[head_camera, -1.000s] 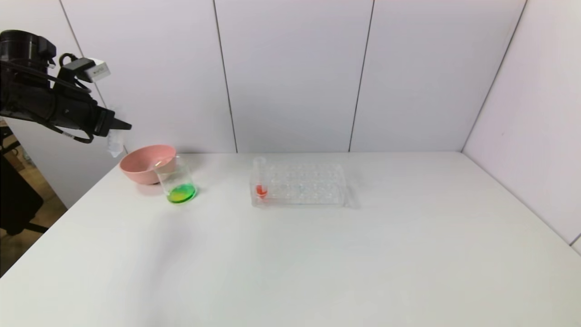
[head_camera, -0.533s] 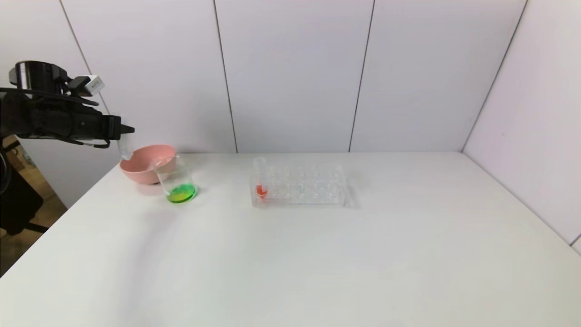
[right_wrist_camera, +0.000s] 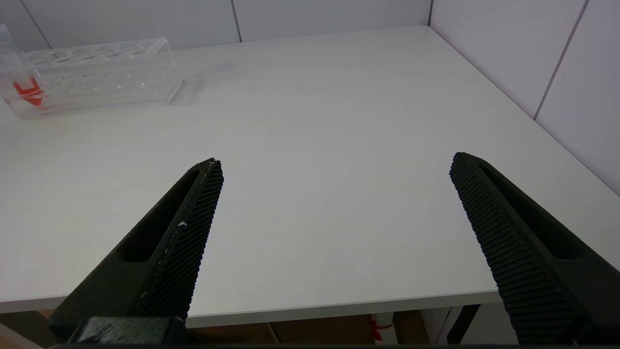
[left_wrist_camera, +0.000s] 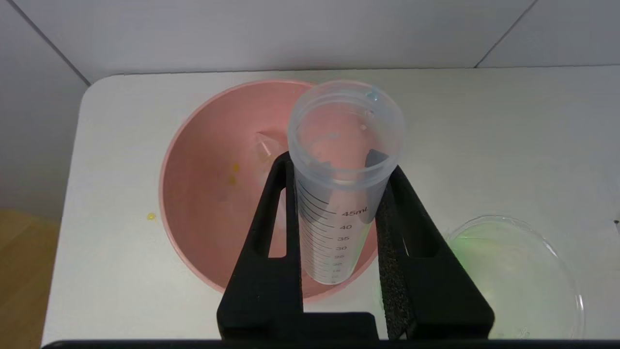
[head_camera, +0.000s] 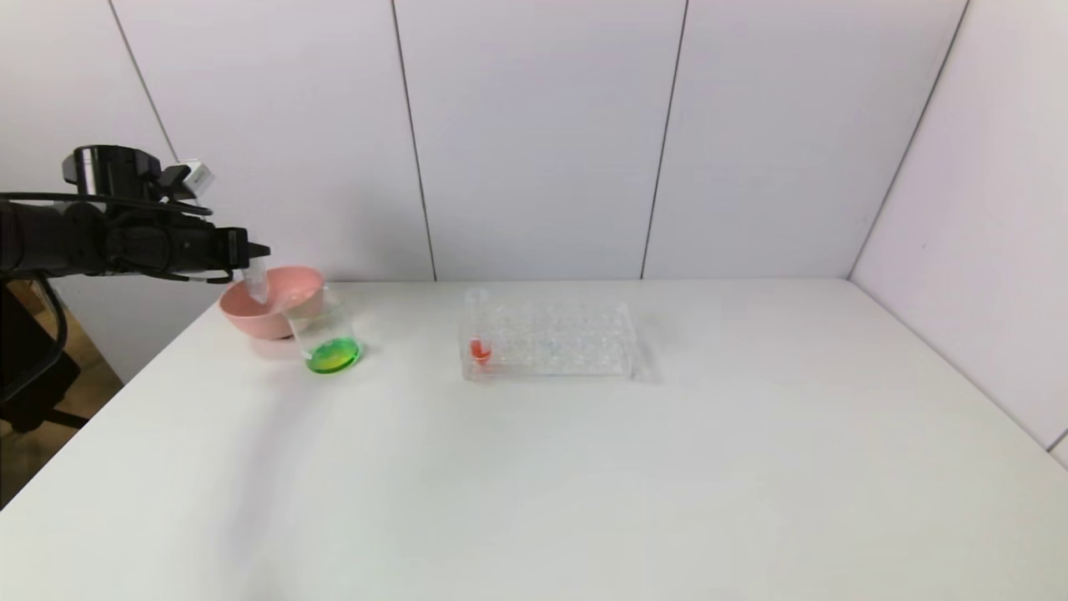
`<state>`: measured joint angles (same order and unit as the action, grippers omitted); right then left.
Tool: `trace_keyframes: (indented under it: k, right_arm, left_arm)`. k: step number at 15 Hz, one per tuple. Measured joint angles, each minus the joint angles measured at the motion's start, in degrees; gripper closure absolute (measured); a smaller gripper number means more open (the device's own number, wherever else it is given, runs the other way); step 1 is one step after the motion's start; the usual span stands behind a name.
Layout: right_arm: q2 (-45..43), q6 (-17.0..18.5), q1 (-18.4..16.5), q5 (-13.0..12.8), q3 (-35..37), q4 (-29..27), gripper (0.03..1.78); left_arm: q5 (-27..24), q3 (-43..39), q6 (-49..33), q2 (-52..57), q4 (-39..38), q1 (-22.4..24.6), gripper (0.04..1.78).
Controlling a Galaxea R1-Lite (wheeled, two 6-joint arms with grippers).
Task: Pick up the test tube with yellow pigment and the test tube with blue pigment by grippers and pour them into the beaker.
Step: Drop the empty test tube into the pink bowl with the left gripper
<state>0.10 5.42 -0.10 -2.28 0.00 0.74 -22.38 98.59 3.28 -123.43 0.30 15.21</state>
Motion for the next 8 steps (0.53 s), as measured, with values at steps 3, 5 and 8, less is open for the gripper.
trace_keyframes:
  k: [3,5,8]
  right_arm:
    - [0.0,0.0,0.0,0.0,0.0,0.0,0.1]
    - [0.0,0.0,0.0,0.0,0.0,0.0,0.1]
    - [0.0,0.0,0.0,0.0,0.0,0.0,0.1]
  left_arm:
    - [0.0,0.6,-1.1,-1.4,-0.1,-0.7,1.32]
    - [0.3,0.8,-1.1,-1.8,-0.1,-0.8,1.19]
    - [1.3,0.9,-1.1,-2.3,-1.0,-0.8,0.77]
